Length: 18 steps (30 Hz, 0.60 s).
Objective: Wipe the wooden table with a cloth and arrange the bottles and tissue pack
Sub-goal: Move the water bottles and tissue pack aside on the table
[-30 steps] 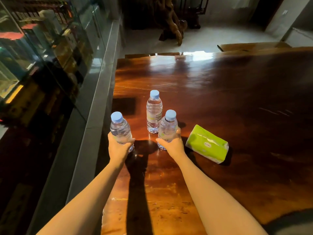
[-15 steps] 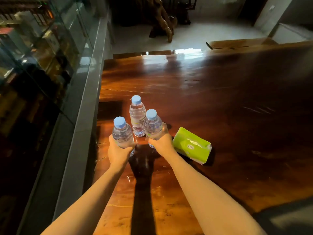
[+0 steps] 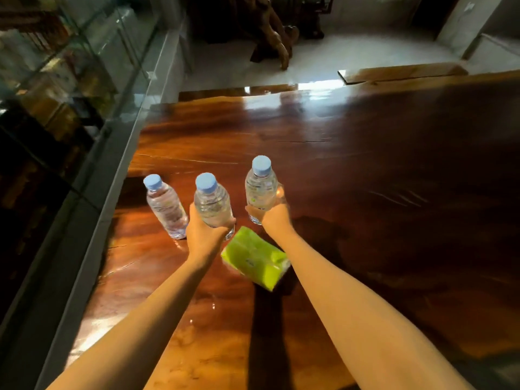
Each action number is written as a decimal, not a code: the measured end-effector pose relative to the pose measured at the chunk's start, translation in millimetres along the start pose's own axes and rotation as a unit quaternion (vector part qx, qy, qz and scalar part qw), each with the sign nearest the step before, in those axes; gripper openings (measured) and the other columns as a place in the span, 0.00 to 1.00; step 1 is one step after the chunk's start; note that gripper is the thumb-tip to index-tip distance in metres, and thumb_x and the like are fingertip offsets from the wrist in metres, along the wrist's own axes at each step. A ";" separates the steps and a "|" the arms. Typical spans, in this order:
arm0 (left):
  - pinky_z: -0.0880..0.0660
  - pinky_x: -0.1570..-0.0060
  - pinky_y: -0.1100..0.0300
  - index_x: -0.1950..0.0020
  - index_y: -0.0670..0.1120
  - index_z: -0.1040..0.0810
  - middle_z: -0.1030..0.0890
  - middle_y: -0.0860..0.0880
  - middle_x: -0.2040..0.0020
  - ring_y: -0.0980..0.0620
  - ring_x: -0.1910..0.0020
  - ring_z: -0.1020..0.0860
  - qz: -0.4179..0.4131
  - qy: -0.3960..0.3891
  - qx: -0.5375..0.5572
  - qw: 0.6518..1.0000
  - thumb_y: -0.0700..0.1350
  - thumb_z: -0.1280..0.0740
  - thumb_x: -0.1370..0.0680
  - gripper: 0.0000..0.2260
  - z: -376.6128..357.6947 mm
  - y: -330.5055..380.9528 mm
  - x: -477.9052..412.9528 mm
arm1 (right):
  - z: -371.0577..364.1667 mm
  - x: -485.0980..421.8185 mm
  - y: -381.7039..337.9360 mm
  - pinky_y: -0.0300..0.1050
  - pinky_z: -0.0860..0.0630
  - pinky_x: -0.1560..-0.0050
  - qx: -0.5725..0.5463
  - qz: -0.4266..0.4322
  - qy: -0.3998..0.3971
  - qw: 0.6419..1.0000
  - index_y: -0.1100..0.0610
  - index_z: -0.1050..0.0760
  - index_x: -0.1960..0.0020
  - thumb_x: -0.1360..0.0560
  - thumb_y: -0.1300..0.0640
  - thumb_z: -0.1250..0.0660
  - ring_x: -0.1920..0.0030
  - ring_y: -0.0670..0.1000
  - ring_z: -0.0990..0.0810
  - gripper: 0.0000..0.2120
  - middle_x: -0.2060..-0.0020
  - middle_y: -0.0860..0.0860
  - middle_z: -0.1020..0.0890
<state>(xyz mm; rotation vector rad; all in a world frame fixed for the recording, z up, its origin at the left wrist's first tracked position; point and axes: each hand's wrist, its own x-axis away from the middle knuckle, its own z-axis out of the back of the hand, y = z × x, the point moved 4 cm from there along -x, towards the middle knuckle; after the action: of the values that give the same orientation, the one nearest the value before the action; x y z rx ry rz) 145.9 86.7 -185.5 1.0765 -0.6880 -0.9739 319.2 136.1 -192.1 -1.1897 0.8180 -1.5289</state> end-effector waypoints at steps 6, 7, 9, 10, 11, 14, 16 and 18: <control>0.30 0.55 0.61 0.46 0.57 0.33 0.21 0.55 0.53 0.53 0.55 0.22 0.001 -0.003 0.014 1.000 0.45 0.23 0.38 0.27 -78.3 32.1 9.3 | 84.3 -18.4 20.7 0.19 0.31 0.62 -0.053 0.045 0.082 0.994 0.63 0.32 0.37 0.35 0.72 0.26 0.52 0.51 0.23 0.30 0.48 0.57 0.23; 0.30 0.55 0.62 0.46 0.58 0.33 0.21 0.55 0.53 0.54 0.55 0.22 0.000 -0.010 0.017 1.000 0.45 0.22 0.38 0.27 -91.6 35.9 11.6 | 96.3 -19.9 27.0 0.17 0.33 0.63 -0.046 0.054 0.093 0.993 0.61 0.33 0.36 0.37 0.70 0.24 0.52 0.50 0.24 0.32 0.47 0.55 0.23; 0.31 0.57 0.65 0.46 0.57 0.33 0.21 0.55 0.53 0.54 0.55 0.22 -0.003 -0.025 0.020 0.999 0.44 0.22 0.37 0.27 -117.8 41.6 16.1 | 118.2 -23.8 40.7 0.16 0.33 0.63 -0.034 0.058 0.103 0.992 0.58 0.33 0.36 0.37 0.66 0.22 0.50 0.50 0.23 0.34 0.46 0.53 0.22; 0.31 0.57 0.65 0.46 0.57 0.33 0.21 0.55 0.53 0.54 0.55 0.22 -0.006 -0.031 0.019 0.999 0.44 0.22 0.37 0.27 -130.6 44.0 18.6 | 130.1 -27.8 50.1 0.16 0.33 0.63 -0.040 0.057 0.107 0.992 0.57 0.33 0.36 0.37 0.65 0.22 0.49 0.50 0.23 0.34 0.46 0.53 0.22; 0.31 0.57 0.65 0.46 0.56 0.34 0.22 0.55 0.53 0.54 0.55 0.22 -0.010 -0.037 0.016 0.999 0.44 0.22 0.37 0.27 -143.4 45.9 21.3 | 141.1 -30.7 58.0 0.16 0.33 0.62 -0.037 0.052 0.113 0.992 0.56 0.33 0.36 0.37 0.64 0.22 0.49 0.49 0.23 0.34 0.46 0.51 0.22; 0.32 0.59 0.70 0.45 0.56 0.34 0.22 0.56 0.52 0.55 0.56 0.23 -0.019 -0.059 0.007 0.998 0.45 0.22 0.37 0.28 -181.3 48.4 29.8 | 168.1 -36.7 79.2 0.27 0.29 0.53 -0.015 0.039 0.128 0.991 0.54 0.34 0.36 0.37 0.61 0.22 0.48 0.47 0.23 0.34 0.44 0.51 0.21; 0.31 0.59 0.70 0.43 0.56 0.33 0.22 0.56 0.51 0.57 0.56 0.23 -0.019 -0.073 0.008 0.997 0.45 0.22 0.37 0.29 -204.3 46.7 35.4 | 181.7 -41.1 91.1 0.36 0.28 0.48 -0.002 0.033 0.133 0.991 0.53 0.34 0.37 0.37 0.60 0.21 0.46 0.48 0.22 0.34 0.43 0.52 0.21; 0.30 0.55 0.65 0.42 0.55 0.33 0.22 0.55 0.50 0.55 0.54 0.22 -0.014 -0.083 0.007 0.996 0.46 0.22 0.37 0.29 -224.6 42.7 40.1 | 193.3 -45.0 101.0 0.37 0.28 0.47 0.000 0.030 0.135 0.990 0.53 0.34 0.36 0.37 0.59 0.21 0.45 0.48 0.22 0.34 0.43 0.52 0.20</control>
<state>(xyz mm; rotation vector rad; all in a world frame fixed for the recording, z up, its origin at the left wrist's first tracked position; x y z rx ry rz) 367.0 147.0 -222.6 1.0280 -0.8187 -1.0936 534.8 162.9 -241.3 -0.9613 1.0220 -1.6616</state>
